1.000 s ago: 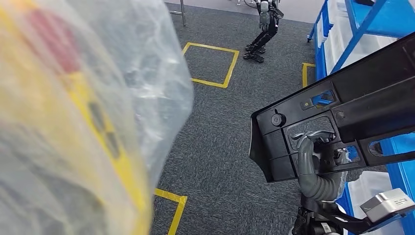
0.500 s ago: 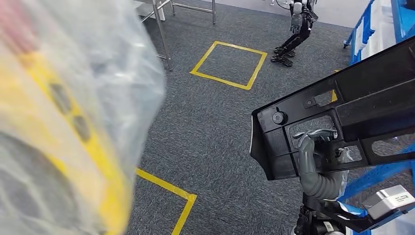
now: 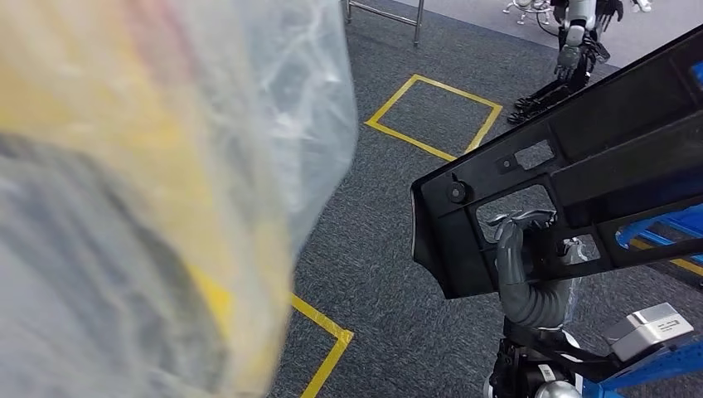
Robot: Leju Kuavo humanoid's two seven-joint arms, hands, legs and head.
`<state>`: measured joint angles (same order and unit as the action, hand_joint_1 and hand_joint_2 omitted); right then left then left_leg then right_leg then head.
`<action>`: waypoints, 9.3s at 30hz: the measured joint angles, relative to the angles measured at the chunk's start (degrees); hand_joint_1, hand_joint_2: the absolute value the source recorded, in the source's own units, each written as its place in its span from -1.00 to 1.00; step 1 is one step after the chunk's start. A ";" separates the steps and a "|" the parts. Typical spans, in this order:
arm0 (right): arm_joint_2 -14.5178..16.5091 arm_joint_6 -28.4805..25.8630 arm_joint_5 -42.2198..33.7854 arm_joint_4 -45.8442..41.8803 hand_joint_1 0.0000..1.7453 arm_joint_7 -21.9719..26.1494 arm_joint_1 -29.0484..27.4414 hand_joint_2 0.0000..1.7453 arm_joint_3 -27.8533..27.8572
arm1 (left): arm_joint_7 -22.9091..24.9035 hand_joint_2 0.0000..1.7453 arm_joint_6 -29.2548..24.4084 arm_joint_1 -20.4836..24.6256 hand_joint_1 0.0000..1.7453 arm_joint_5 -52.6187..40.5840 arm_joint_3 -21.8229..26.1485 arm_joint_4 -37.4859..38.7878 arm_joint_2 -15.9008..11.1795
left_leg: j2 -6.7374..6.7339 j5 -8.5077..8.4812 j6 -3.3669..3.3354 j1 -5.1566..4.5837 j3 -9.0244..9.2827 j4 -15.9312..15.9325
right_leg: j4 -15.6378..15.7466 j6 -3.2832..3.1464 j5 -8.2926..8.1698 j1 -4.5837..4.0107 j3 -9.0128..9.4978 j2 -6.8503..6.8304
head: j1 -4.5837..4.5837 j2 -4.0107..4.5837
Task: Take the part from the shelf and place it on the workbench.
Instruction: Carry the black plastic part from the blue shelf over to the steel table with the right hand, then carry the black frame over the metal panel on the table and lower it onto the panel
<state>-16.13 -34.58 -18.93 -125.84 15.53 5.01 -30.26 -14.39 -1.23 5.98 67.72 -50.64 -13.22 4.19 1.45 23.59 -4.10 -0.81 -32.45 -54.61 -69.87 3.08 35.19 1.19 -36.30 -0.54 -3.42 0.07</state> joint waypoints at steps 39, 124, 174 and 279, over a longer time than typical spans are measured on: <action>-1.45 -0.26 -1.95 0.00 1.00 0.69 -3.16 1.00 2.91 | -0.26 1.00 -1.96 -0.12 -1.00 -0.78 -1.46 0.07 0.66 | 4.49 1.14 2.29 1.00 -0.33 -1.58 | 12.22 0.01 -7.99 1.19 3.78 2.78 | -0.01 -0.01; -1.73 1.60 -3.80 -0.69 1.00 1.99 -0.30 1.00 3.69 | -0.87 1.00 -0.10 0.03 -1.00 0.79 -2.90 0.09 1.62 | -0.67 3.57 -0.57 -0.05 3.33 -1.18 | -1.22 0.47 0.00 0.03 -2.99 0.64 | -0.11 0.02; -1.42 1.51 -2.56 -0.13 1.00 0.78 1.21 1.00 2.34 | -0.92 1.00 0.62 0.16 -1.00 2.04 -2.92 0.23 1.63 | -0.89 -0.52 0.29 -0.62 -4.00 -3.64 | 12.39 -1.42 -4.56 0.16 8.33 0.95 | 0.29 0.03; -11.20 18.42 36.91 40.79 1.00 -42.25 37.22 1.00 -15.12 | 3.68 1.00 2.08 3.43 -1.00 0.38 -10.03 0.28 1.33 | -0.41 -0.91 2.20 1.63 -1.85 -0.34 | 16.21 1.29 -9.54 0.52 5.38 0.59 | 0.71 0.00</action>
<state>-27.33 -16.15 17.97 -85.06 -26.72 42.23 -45.39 -10.71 0.85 9.41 68.10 -60.67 -12.94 5.52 1.03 22.68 -1.90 0.82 -34.30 -54.95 -53.65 4.37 25.65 1.71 -30.92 0.05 -2.71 0.07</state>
